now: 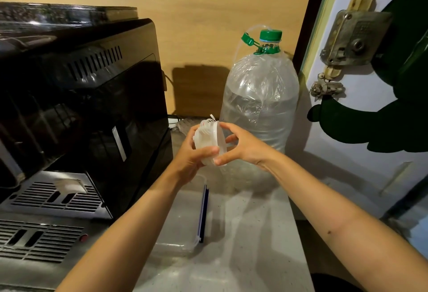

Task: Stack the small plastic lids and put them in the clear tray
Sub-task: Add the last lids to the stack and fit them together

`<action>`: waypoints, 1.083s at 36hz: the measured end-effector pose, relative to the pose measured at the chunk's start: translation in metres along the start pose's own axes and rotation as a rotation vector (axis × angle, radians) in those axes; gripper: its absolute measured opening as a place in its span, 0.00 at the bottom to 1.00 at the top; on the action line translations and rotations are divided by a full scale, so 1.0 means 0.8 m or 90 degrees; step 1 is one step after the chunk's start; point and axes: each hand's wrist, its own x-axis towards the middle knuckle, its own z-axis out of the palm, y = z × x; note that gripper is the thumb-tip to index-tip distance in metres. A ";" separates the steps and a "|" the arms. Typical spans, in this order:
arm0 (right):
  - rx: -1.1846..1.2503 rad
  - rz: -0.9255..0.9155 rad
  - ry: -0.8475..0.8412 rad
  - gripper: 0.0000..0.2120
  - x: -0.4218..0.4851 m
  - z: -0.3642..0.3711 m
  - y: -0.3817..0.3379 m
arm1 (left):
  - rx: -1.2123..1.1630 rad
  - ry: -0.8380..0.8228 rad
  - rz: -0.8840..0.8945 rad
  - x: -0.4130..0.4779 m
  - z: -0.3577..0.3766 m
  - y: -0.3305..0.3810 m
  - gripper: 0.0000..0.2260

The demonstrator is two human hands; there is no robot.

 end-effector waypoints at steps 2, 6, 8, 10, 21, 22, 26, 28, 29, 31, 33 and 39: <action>-0.001 -0.010 -0.001 0.47 -0.001 0.002 0.000 | -0.005 -0.004 0.000 0.000 -0.002 -0.001 0.37; -0.030 -0.044 0.000 0.51 -0.001 0.006 -0.001 | -0.021 -0.009 -0.012 0.000 -0.005 -0.003 0.39; -0.038 -0.053 -0.001 0.51 -0.001 0.006 -0.001 | -0.020 -0.011 -0.015 -0.001 -0.005 -0.003 0.41; -0.041 -0.057 -0.002 0.52 0.000 0.008 0.000 | -0.014 -0.001 -0.014 -0.002 -0.004 -0.002 0.39; -0.053 -0.072 -0.008 0.55 0.001 0.019 0.009 | -0.006 0.009 -0.019 -0.012 -0.005 -0.005 0.41; -0.052 -0.071 -0.010 0.55 0.000 0.019 0.009 | -0.011 0.008 -0.022 -0.013 -0.005 -0.005 0.43; -0.051 -0.071 -0.013 0.52 -0.006 0.020 0.008 | -0.028 -0.014 -0.018 -0.017 -0.006 -0.008 0.44; -0.054 -0.069 -0.014 0.51 -0.008 0.020 0.007 | -0.030 -0.027 -0.011 -0.020 -0.005 -0.008 0.43; -0.054 -0.065 -0.014 0.51 -0.009 0.020 0.007 | -0.027 -0.029 -0.010 -0.022 -0.005 -0.007 0.44; -0.051 -0.052 -0.013 0.51 -0.011 0.021 0.008 | -0.019 -0.027 -0.011 -0.026 -0.003 -0.005 0.45; -0.047 -0.046 -0.008 0.50 -0.012 0.022 0.009 | -0.003 -0.014 -0.008 -0.030 0.000 -0.002 0.42; -0.045 -0.032 -0.005 0.48 -0.017 0.027 0.013 | 0.026 0.003 0.001 -0.044 0.005 0.002 0.31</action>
